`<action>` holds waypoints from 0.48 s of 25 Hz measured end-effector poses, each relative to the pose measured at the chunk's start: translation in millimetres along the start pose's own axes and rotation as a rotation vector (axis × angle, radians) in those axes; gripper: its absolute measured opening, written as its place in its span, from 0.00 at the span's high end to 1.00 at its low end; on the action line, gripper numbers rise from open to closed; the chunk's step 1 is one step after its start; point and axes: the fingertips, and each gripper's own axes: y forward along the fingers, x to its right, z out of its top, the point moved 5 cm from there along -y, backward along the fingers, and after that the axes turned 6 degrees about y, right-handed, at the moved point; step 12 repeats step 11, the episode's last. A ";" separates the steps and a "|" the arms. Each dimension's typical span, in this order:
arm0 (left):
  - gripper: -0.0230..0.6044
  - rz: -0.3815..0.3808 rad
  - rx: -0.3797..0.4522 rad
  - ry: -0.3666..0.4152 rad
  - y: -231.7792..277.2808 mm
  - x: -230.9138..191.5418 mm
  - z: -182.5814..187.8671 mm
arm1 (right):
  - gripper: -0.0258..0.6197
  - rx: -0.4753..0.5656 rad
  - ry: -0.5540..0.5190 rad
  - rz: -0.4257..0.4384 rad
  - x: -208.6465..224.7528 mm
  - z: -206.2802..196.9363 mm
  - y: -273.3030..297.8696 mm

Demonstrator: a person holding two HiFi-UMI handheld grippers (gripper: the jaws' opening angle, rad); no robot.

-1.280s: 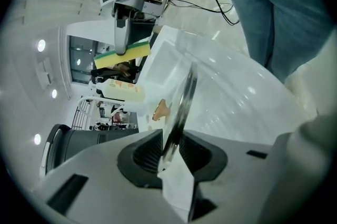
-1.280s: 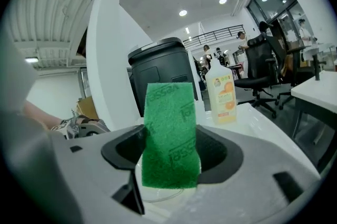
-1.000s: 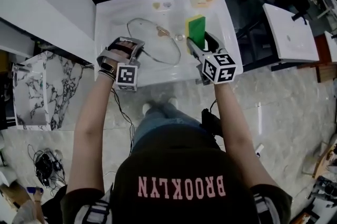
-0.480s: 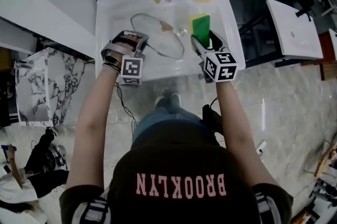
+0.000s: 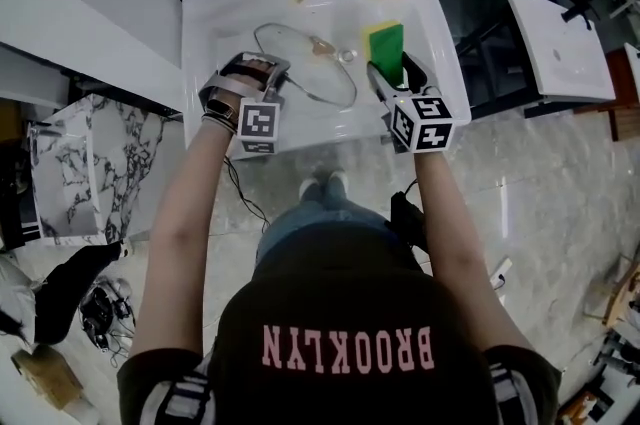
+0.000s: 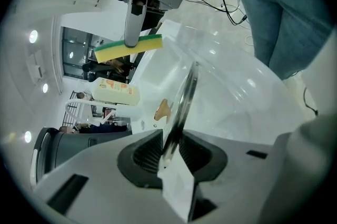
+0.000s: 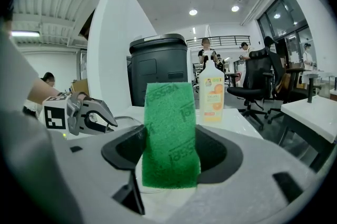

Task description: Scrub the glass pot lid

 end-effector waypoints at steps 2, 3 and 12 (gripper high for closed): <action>0.82 -0.002 0.004 0.003 0.6 -0.9 -0.2 | 0.53 0.005 0.000 -0.010 2.1 0.5 -1.0; 0.82 -0.003 0.005 0.004 0.7 -1.3 -0.1 | 0.53 0.005 0.000 -0.015 3.3 0.3 -1.6; 0.83 -0.017 0.012 0.011 2.2 -4.1 1.7 | 0.53 0.006 0.002 -0.029 7.2 -2.0 -4.9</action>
